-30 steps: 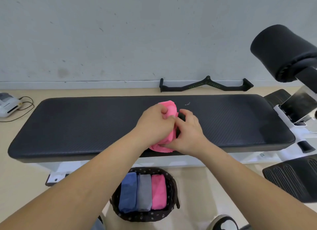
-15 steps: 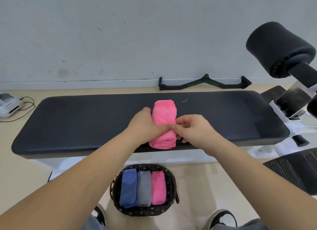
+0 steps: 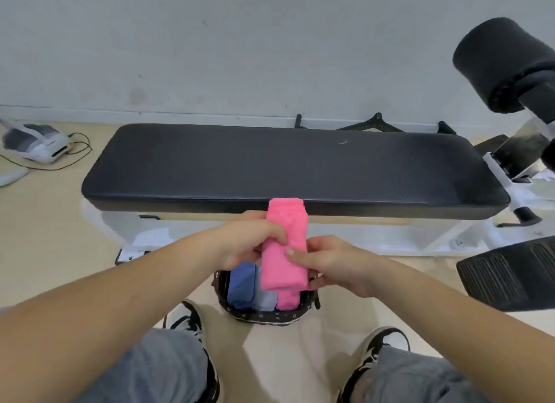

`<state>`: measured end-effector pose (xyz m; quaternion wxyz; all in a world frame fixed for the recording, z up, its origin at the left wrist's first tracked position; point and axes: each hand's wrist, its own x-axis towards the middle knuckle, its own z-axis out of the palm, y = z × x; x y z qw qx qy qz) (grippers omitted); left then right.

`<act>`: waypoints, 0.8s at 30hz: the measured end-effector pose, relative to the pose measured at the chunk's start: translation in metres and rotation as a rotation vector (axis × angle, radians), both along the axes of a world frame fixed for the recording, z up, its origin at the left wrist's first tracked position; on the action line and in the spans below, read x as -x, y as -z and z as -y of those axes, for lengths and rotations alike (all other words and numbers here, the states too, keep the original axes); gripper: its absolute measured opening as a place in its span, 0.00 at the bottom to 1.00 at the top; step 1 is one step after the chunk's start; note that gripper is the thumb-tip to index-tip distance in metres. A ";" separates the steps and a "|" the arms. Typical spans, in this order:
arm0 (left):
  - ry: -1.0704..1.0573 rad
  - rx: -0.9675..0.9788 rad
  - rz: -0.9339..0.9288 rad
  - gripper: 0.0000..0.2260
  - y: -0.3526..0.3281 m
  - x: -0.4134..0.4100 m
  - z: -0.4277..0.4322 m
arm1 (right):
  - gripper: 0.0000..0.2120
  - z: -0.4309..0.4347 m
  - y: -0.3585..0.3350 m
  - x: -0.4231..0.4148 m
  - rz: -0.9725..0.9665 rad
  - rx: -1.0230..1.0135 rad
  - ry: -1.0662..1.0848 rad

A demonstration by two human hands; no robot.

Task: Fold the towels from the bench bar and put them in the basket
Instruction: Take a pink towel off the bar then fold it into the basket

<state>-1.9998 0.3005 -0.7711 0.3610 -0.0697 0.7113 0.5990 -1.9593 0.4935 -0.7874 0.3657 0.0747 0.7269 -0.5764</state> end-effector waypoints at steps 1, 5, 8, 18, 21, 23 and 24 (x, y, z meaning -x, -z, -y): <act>-0.015 -0.006 0.035 0.17 0.009 -0.002 0.002 | 0.18 0.004 0.006 -0.002 0.033 -0.008 -0.004; -0.086 -0.022 0.145 0.18 0.057 -0.006 0.010 | 0.18 0.017 0.045 0.005 0.174 0.004 0.106; -0.170 -0.004 0.225 0.14 0.096 -0.008 0.019 | 0.16 0.028 0.094 0.010 0.239 -0.068 0.187; 0.181 0.641 -0.046 0.03 0.195 0.013 0.048 | 0.15 0.051 0.227 0.042 0.419 -0.220 0.479; 0.264 0.696 -0.203 0.02 0.217 0.025 0.035 | 0.16 0.056 0.247 0.056 0.431 -0.165 0.458; 0.346 0.748 -0.295 0.03 0.231 0.029 0.025 | 0.17 0.062 0.258 0.058 0.452 -0.179 0.409; 0.408 0.789 -0.346 0.07 0.240 0.031 0.020 | 0.18 0.063 0.265 0.057 0.469 -0.192 0.401</act>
